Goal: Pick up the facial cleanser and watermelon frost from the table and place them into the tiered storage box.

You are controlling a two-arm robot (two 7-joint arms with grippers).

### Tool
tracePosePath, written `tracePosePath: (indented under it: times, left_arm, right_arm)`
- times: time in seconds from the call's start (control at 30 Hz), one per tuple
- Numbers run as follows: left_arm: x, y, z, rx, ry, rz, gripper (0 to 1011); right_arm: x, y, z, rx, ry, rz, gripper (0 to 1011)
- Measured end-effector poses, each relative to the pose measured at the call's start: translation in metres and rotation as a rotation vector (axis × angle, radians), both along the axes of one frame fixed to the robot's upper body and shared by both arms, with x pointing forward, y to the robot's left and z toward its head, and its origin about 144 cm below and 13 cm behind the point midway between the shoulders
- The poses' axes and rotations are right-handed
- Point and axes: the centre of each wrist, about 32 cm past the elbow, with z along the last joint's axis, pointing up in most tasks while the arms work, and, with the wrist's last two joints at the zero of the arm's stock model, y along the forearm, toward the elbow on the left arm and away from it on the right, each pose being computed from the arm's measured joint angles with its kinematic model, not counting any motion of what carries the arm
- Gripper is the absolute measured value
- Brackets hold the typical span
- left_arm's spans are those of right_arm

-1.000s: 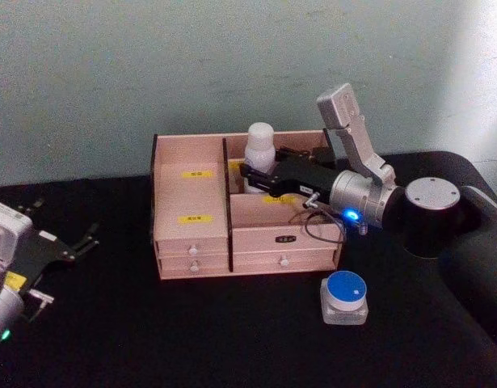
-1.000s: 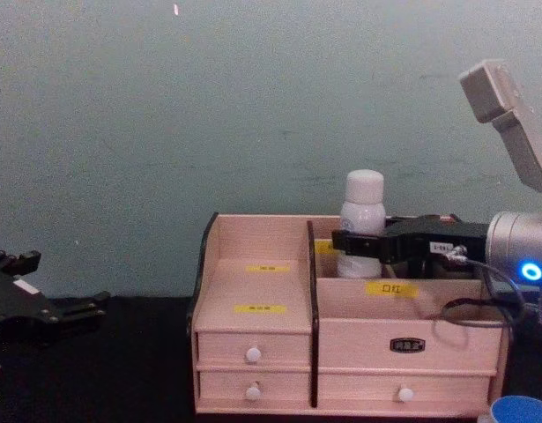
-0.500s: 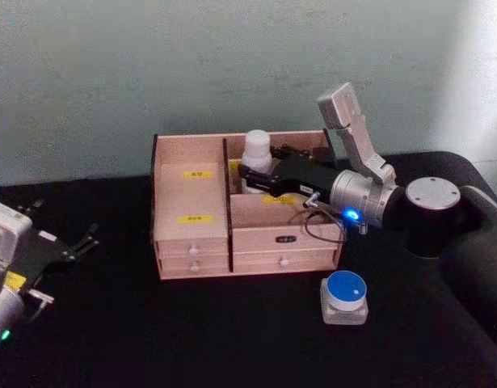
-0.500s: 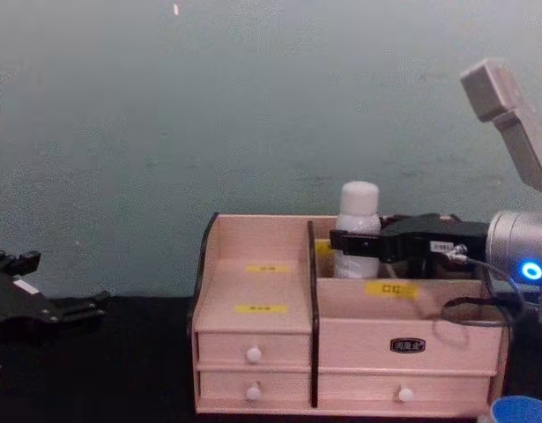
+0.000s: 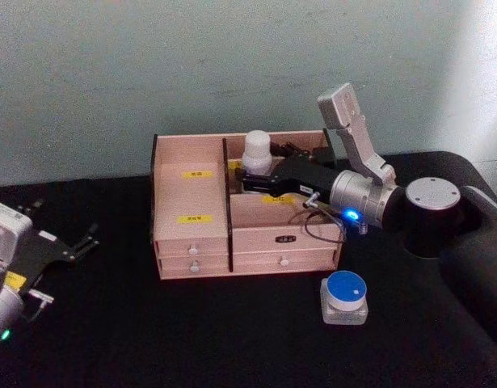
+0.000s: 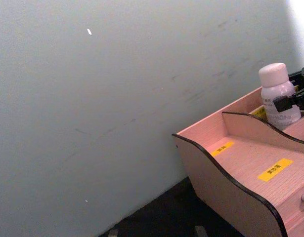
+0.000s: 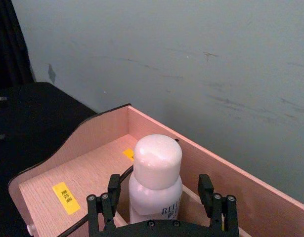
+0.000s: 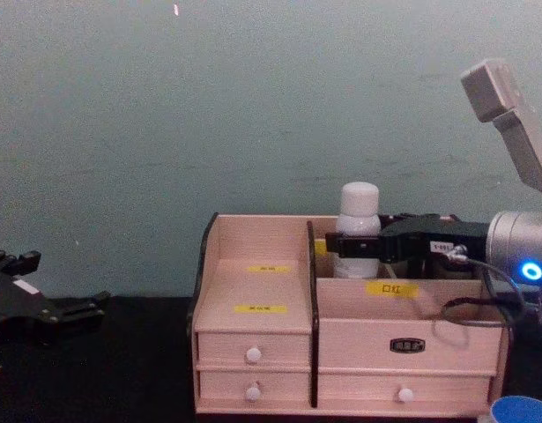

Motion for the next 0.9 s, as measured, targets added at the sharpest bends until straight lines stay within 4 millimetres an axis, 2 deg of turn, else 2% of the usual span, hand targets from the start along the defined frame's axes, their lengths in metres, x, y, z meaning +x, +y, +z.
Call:
tracePosePath:
  times: [0.17, 0.47, 0.6, 0.9]
  left_arm:
    - [0.000, 0.000, 0.000, 0.000, 0.000, 0.000, 1001]
    - [0.000, 0.000, 0.000, 0.000, 0.000, 0.000, 1001]
    - [0.000, 0.000, 0.000, 0.000, 0.000, 0.000, 1001]
    - [0.000, 0.000, 0.000, 0.000, 0.000, 0.000, 1001]
  right_arm:
    - [-0.002, 0.000, 0.001, 0.000, -0.009, -0.002, 1002]
    - [-0.017, -0.003, 0.013, 0.017, -0.076, -0.018, 1002]
    - [-0.029, -0.007, 0.020, 0.033, -0.092, -0.013, 1002]
    - [-0.075, -0.029, 0.026, 0.046, -0.120, 0.036, 1002]
